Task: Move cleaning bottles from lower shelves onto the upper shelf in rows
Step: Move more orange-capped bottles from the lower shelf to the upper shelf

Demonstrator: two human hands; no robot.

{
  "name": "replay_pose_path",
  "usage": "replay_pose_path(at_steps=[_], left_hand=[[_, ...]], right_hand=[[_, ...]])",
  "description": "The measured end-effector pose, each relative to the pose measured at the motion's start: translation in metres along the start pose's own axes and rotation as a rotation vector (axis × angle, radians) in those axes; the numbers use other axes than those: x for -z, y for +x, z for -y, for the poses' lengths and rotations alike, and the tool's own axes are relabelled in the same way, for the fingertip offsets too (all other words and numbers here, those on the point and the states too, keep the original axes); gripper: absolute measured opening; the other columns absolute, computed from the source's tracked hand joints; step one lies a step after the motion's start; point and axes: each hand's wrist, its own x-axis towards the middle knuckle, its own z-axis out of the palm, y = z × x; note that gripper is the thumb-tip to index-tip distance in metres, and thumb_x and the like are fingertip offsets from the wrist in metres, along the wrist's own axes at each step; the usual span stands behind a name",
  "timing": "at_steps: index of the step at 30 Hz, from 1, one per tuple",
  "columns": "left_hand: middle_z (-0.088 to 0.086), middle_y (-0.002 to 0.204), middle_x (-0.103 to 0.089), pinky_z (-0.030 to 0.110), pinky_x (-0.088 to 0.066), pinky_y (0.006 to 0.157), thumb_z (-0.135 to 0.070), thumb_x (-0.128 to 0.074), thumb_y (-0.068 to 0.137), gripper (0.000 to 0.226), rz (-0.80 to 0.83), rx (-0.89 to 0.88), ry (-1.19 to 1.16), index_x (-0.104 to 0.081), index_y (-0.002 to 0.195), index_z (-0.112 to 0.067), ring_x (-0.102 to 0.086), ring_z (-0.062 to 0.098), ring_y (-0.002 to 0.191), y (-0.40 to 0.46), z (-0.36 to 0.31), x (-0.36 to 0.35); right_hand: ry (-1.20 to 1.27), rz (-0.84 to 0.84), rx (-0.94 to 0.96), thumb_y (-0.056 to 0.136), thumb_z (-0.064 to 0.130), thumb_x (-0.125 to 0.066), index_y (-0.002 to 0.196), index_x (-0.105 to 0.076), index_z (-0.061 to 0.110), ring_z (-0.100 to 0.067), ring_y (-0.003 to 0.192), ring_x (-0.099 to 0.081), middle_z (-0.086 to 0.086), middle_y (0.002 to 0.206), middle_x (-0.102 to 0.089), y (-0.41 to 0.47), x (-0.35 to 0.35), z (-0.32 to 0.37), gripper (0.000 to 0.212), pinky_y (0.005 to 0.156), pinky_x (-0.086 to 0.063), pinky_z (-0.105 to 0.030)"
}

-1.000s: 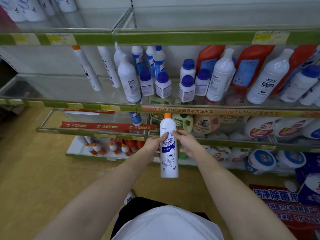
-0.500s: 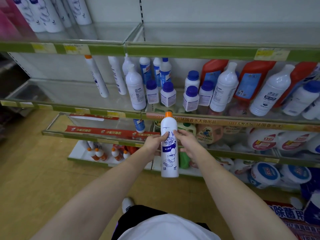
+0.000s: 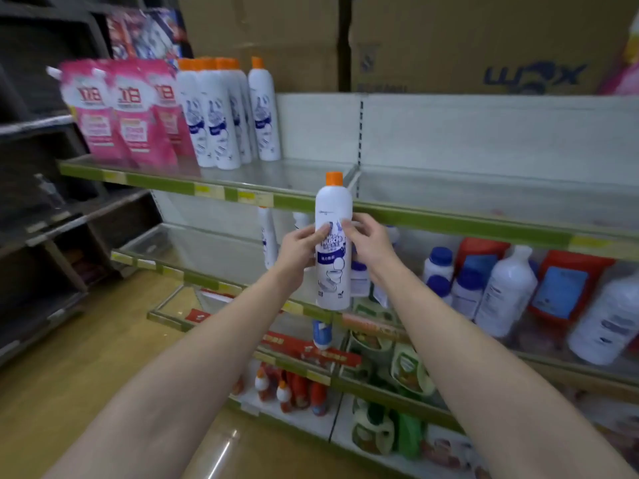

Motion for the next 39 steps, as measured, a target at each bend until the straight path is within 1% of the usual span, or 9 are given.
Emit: replay_pose_path(at_steps=[7, 15, 18, 21, 23, 27, 32, 35, 39], left_hand=[[0.005, 0.098, -0.078, 0.029, -0.056, 0.064, -0.032, -0.073, 0.09, 0.035, -0.135, -0.2, -0.067, -0.072, 0.116, -0.008, -0.072, 0.012, 0.073, 0.041, -0.095, 0.053], [0.002, 0.099, -0.076, 0.03, -0.054, 0.065, -0.03, -0.07, 0.093, 0.036, -0.097, -0.341, -0.081, -0.068, 0.123, -0.01, -0.071, 0.012, 0.074, 0.108, -0.165, 0.101], [-0.001, 0.093, -0.076, 0.031, -0.055, 0.066, -0.028, -0.071, 0.093, 0.041, -0.063, -0.342, -0.073, -0.062, 0.131, -0.014, -0.073, 0.015, 0.078, 0.134, -0.176, 0.116], [-0.008, 0.073, -0.073, 0.03, -0.056, 0.062, -0.025, -0.068, 0.095, 0.032, -0.023, -0.365, -0.036, -0.057, 0.124, -0.031, -0.073, 0.014, 0.074, 0.159, -0.179, 0.129], [0.004, 0.082, -0.072, 0.032, -0.056, 0.061, -0.025, -0.067, 0.096, 0.037, -0.007, -0.371, 0.0, -0.051, 0.128, -0.037, -0.073, 0.019, 0.079, 0.178, -0.175, 0.138], [0.024, 0.097, -0.07, 0.037, -0.06, 0.062, -0.022, -0.062, 0.099, 0.042, 0.029, -0.395, 0.058, -0.047, 0.138, -0.028, -0.073, 0.026, 0.08, 0.216, -0.159, 0.159], [0.019, 0.093, -0.07, 0.04, -0.062, 0.068, -0.027, -0.062, 0.099, 0.042, -0.004, -0.44, 0.127, -0.046, 0.138, -0.03, -0.074, 0.026, 0.082, 0.257, -0.15, 0.182], [0.006, 0.091, -0.069, 0.033, -0.059, 0.066, -0.027, -0.063, 0.098, 0.045, -0.06, -0.447, 0.226, -0.047, 0.139, -0.028, -0.071, 0.016, 0.079, 0.279, -0.154, 0.188], [-0.003, 0.099, -0.065, 0.036, -0.054, 0.075, -0.032, -0.066, 0.095, 0.042, -0.177, -0.507, 0.384, -0.053, 0.136, -0.028, -0.065, 0.018, 0.09, 0.298, -0.158, 0.188]], right_hand=[[0.083, 0.021, 0.185, 0.101, 0.027, -0.061, 0.118, -0.066, 0.017, -0.022, 0.094, -0.075, -0.004, 0.109, -0.075, 0.05, -0.074, 0.094, 0.02, 0.084, -0.062, -0.041], [0.057, -0.022, 0.34, 0.099, 0.03, -0.063, 0.099, -0.064, 0.032, -0.025, 0.095, -0.074, -0.003, 0.107, -0.076, 0.123, -0.128, 0.151, 0.003, 0.087, -0.06, -0.053], [0.045, -0.063, 0.358, 0.101, 0.028, -0.061, 0.106, -0.062, 0.027, -0.024, 0.097, -0.073, -0.005, 0.113, -0.073, 0.148, -0.144, 0.155, 0.006, 0.087, -0.06, -0.05], [0.022, -0.117, 0.363, 0.102, 0.028, -0.057, 0.118, -0.061, 0.02, -0.022, 0.098, -0.072, -0.005, 0.116, -0.071, 0.172, -0.161, 0.149, 0.018, 0.088, -0.06, -0.048], [-0.002, -0.148, 0.359, 0.103, 0.029, -0.056, 0.118, -0.06, 0.019, -0.023, 0.098, -0.071, -0.005, 0.116, -0.07, 0.188, -0.172, 0.141, 0.018, 0.087, -0.06, -0.049], [-0.07, -0.164, 0.339, 0.103, 0.029, -0.056, 0.121, -0.058, 0.017, -0.024, 0.098, -0.071, -0.005, 0.119, -0.068, 0.221, -0.192, 0.12, 0.022, 0.086, -0.061, -0.048], [-0.177, -0.182, 0.382, 0.104, 0.03, -0.053, 0.123, -0.055, 0.019, -0.022, 0.098, -0.068, 0.001, 0.113, -0.064, 0.258, -0.21, 0.114, 0.022, 0.082, -0.059, -0.039], [-0.197, -0.217, 0.37, 0.105, 0.03, -0.053, 0.124, -0.055, 0.019, -0.021, 0.1, -0.068, 0.004, 0.11, -0.064, 0.279, -0.218, 0.11, 0.022, 0.086, -0.059, -0.043], [-0.288, -0.265, 0.334, 0.105, 0.034, -0.05, 0.116, -0.055, 0.025, -0.024, 0.101, -0.068, 0.006, 0.106, -0.066, 0.304, -0.225, 0.109, 0.015, 0.091, -0.056, -0.049]])
